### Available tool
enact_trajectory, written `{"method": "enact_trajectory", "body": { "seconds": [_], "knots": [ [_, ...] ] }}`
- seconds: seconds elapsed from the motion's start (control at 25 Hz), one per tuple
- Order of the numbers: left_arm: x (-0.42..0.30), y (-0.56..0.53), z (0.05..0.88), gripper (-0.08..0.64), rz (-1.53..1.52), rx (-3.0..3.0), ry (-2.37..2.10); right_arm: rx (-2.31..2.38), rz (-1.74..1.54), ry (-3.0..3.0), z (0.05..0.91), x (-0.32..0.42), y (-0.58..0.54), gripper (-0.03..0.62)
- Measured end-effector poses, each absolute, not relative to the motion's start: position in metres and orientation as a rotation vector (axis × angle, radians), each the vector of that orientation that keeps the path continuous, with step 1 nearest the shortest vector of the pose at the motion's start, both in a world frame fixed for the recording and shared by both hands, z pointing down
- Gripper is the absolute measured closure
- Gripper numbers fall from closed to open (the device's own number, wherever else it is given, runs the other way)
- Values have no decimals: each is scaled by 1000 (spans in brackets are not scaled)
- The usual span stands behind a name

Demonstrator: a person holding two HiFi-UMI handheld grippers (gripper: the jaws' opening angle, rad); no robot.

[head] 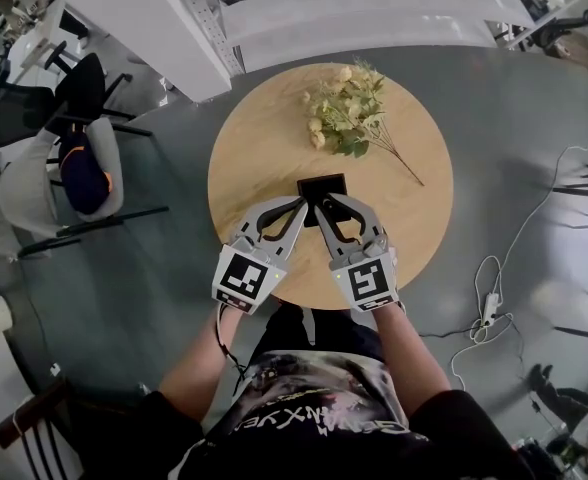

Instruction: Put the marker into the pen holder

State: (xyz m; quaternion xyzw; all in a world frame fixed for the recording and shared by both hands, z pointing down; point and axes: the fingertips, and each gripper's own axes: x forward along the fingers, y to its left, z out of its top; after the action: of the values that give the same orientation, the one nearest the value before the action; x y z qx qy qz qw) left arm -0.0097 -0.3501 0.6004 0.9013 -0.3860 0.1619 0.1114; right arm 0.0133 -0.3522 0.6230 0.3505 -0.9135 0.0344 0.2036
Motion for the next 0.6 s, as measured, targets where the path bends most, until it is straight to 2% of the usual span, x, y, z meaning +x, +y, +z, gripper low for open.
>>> {"method": "enact_trajectory", "body": {
  "seconds": [0.6],
  "knots": [
    [-8,-345,592,540,478,2649,-1147,986,87,-2572,613,17,-350,496]
  ]
}}
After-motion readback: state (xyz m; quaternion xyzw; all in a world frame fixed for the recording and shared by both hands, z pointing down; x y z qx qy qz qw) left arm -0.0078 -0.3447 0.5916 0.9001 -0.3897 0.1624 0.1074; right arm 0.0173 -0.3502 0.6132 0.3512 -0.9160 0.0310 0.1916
